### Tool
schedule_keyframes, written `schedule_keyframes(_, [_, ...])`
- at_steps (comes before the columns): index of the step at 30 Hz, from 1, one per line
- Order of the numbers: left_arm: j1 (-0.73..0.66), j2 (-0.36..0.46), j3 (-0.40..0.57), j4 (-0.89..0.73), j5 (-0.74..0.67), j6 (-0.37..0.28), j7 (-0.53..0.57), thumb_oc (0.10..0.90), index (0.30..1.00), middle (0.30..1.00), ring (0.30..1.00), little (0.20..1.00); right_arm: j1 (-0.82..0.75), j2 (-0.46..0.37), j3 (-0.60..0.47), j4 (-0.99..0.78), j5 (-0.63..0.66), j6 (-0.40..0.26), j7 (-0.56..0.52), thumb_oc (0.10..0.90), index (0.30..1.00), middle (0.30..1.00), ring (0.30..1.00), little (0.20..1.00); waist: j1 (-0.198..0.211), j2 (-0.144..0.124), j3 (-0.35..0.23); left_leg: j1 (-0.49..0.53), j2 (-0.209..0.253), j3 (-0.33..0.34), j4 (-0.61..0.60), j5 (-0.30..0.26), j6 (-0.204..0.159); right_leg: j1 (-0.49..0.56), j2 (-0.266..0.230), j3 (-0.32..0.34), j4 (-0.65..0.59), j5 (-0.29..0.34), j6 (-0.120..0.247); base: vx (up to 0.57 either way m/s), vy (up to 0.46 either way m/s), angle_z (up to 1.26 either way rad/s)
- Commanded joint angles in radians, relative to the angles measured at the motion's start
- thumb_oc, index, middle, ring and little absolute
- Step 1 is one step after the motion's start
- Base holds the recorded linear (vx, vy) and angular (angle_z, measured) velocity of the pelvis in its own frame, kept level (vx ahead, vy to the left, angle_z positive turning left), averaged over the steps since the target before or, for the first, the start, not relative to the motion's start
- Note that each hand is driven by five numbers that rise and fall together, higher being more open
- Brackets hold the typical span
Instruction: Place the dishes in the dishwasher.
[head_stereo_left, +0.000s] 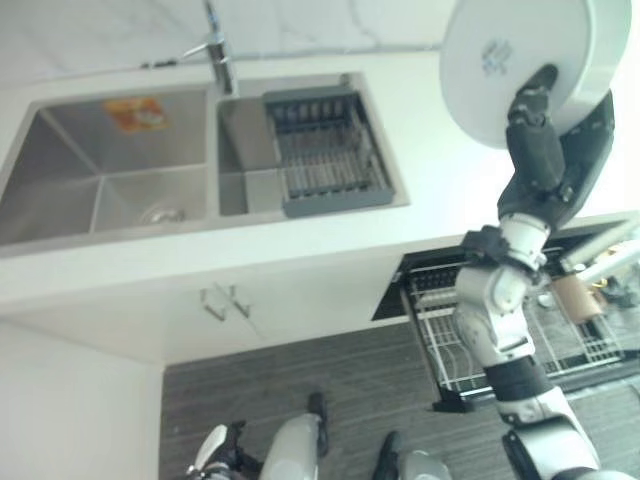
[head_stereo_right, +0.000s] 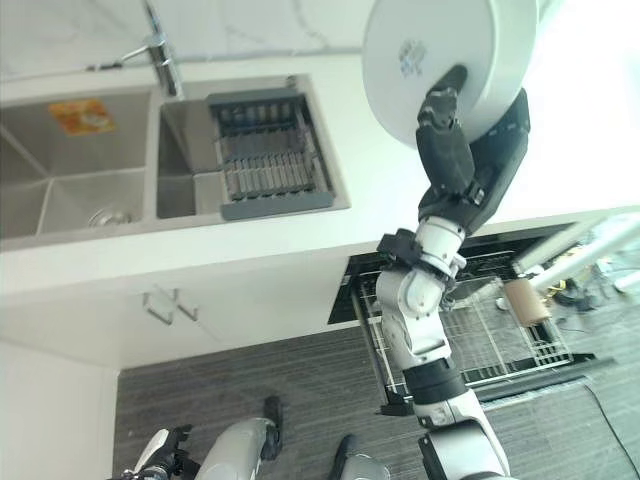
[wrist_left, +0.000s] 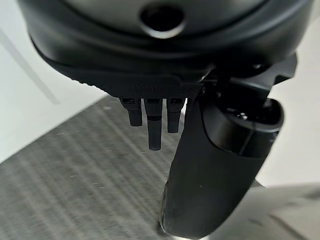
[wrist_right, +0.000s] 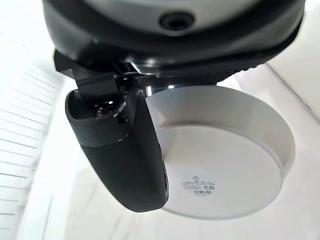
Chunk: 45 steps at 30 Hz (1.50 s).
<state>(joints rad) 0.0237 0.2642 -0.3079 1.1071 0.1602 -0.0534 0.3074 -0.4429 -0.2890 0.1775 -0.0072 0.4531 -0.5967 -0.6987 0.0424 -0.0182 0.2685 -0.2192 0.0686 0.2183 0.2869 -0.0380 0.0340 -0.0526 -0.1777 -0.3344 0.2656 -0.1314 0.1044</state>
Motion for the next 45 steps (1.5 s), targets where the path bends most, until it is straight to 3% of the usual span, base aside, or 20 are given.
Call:
schedule_keyframes(1, [0.016, 0.017, -0.021, 0.039, -0.053, 0.010, 0.047, 0.800, 0.900, 0.900, 0.900, 0.900, -0.081, -0.069, -0.084, -0.080, -0.046, -0.081, 0.044, 0.400, 0.300, 0.300, 0.300, 0.300, 0.009, 0.009, -0.066, 0.054, 0.041, -0.033, 0.013, -0.139, -0.088, -0.031, -0.015, 0.014, 0.034, -0.044, 0.049, -0.14, -0.094, -0.44])
schedule_keyframes(4, [0.009, 0.008, -0.014, 0.044, -0.050, 0.010, 0.047, 0.800, 0.900, 0.900, 0.900, 0.900, 0.009, -0.098, -0.119, -0.109, -0.050, -0.072, 0.053, 0.400, 0.300, 0.300, 0.300, 0.300, -0.023, 0.006, -0.082, 0.047, 0.054, -0.018, 0.013, -0.129, -0.094, -0.044, -0.003, 0.031, 0.034, -0.043, 0.048, -0.12, -0.070, -0.47])
schedule_keyframes(5, [0.011, 0.002, -0.006, 0.039, -0.074, 0.011, 0.048, 0.800, 0.900, 0.900, 0.900, 0.900, 0.139, -0.126, -0.171, -0.138, 0.005, -0.087, 0.121, 0.400, 0.300, 0.300, 0.300, 0.300, -0.070, 0.008, -0.085, 0.062, 0.070, 0.001, 0.013, -0.133, -0.101, -0.040, 0.013, 0.061, 0.034, -0.053, 0.046, -0.08, -0.003, -0.43])
schedule_keyframes(8, [0.015, 0.002, 0.007, 0.021, -0.092, 0.017, 0.044, 0.800, 0.900, 0.900, 0.900, 0.900, 0.246, -0.150, -0.224, -0.148, 0.069, -0.107, 0.175, 0.400, 0.300, 0.300, 0.300, 0.300, -0.110, 0.011, -0.087, 0.074, 0.080, 0.021, 0.013, -0.136, -0.101, -0.041, 0.025, 0.085, 0.034, -0.055, 0.043, -0.06, -0.010, -0.35])
schedule_keyframes(12, [0.008, 0.006, 0.007, -0.008, -0.096, 0.031, 0.028, 0.800, 0.900, 0.900, 0.900, 0.900, 0.343, -0.138, -0.255, -0.132, 0.134, -0.145, 0.254, 0.400, 0.300, 0.300, 0.300, 0.300, -0.151, 0.015, -0.081, 0.086, 0.089, 0.040, 0.013, -0.137, -0.099, -0.039, 0.035, 0.107, 0.034, -0.057, 0.038, -0.06, -0.009, -0.44])
schedule_keyframes(16, [0.012, 0.001, 0.001, -0.023, -0.091, 0.037, 0.021, 0.800, 0.900, 0.900, 0.900, 0.900, 0.381, -0.116, -0.257, -0.080, 0.135, -0.154, 0.274, 0.400, 0.300, 0.300, 0.300, 0.300, -0.164, 0.020, -0.078, 0.099, 0.087, 0.042, 0.013, -0.142, -0.098, -0.034, 0.036, 0.112, 0.034, -0.059, 0.037, -0.01, 0.002, -0.11])
schedule_keyframes(18, [0.015, -0.002, -0.005, -0.026, -0.083, 0.041, 0.021, 0.800, 0.900, 0.900, 0.900, 0.900, 0.395, -0.112, -0.250, -0.056, 0.129, -0.163, 0.281, 0.400, 0.300, 0.300, 0.300, 0.300, -0.164, 0.021, -0.080, 0.098, 0.085, 0.037, 0.013, -0.143, -0.098, -0.036, 0.035, 0.111, 0.034, -0.058, 0.038, 0.01, -0.015, 0.05])
schedule_keyframes(22, [0.018, 0.004, -0.008, -0.040, -0.083, 0.064, 0.015, 0.800, 0.900, 0.900, 0.900, 0.900, 0.401, -0.116, -0.228, -0.004, 0.178, -0.095, 0.294, 0.400, 0.300, 0.300, 0.300, 0.300, -0.158, 0.021, -0.079, 0.094, 0.077, 0.024, 0.013, -0.145, -0.097, -0.039, 0.036, 0.107, 0.034, -0.060, 0.036, 0.01, -0.006, 0.03])
schedule_keyframes(28, [0.037, 0.007, -0.006, -0.042, -0.073, 0.060, 0.012, 0.800, 0.900, 0.900, 0.900, 0.900, 0.399, -0.110, -0.189, 0.082, 0.148, -0.072, 0.303, 0.400, 0.300, 0.300, 0.300, 0.300, -0.137, 0.024, -0.078, 0.084, 0.064, 0.004, 0.013, -0.145, -0.092, -0.042, 0.032, 0.096, 0.034, -0.064, 0.034, 0.04, -0.003, 0.08])
schedule_keyframes(34, [0.042, 0.016, -0.010, -0.046, -0.058, 0.060, 0.001, 0.800, 0.900, 0.900, 0.900, 0.900, 0.381, -0.123, -0.158, 0.144, 0.073, 0.030, 0.249, 0.400, 0.300, 0.300, 0.300, 0.300, -0.117, 0.026, -0.069, 0.069, 0.050, -0.020, 0.013, -0.144, -0.090, -0.044, 0.030, 0.086, 0.034, -0.068, 0.031, 0.04, 0.014, 0.11])
schedule_keyframes(41, [0.040, 0.019, -0.030, -0.069, -0.051, 0.063, -0.007, 0.800, 0.900, 0.900, 0.900, 0.900, 0.297, -0.166, -0.081, 0.263, -0.156, 0.091, 0.181, 0.400, 0.300, 0.300, 0.300, 0.300, -0.076, 0.034, -0.044, 0.048, 0.042, -0.037, 0.013, -0.139, -0.089, -0.051, 0.021, 0.064, 0.034, -0.070, 0.026, 0.01, 0.009, 0.06])
schedule_keyframes(45, [0.020, 0.026, -0.043, -0.076, -0.057, 0.063, -0.013, 0.800, 0.900, 0.900, 0.900, 0.900, 0.232, -0.217, -0.038, 0.335, -0.271, 0.132, 0.135, 0.400, 0.300, 0.300, 0.300, 0.300, -0.049, 0.044, -0.015, 0.035, 0.035, -0.058, 0.013, -0.132, -0.083, -0.028, 0.034, 0.046, 0.034, -0.080, 0.003, -0.02, 0.035, 0.11])
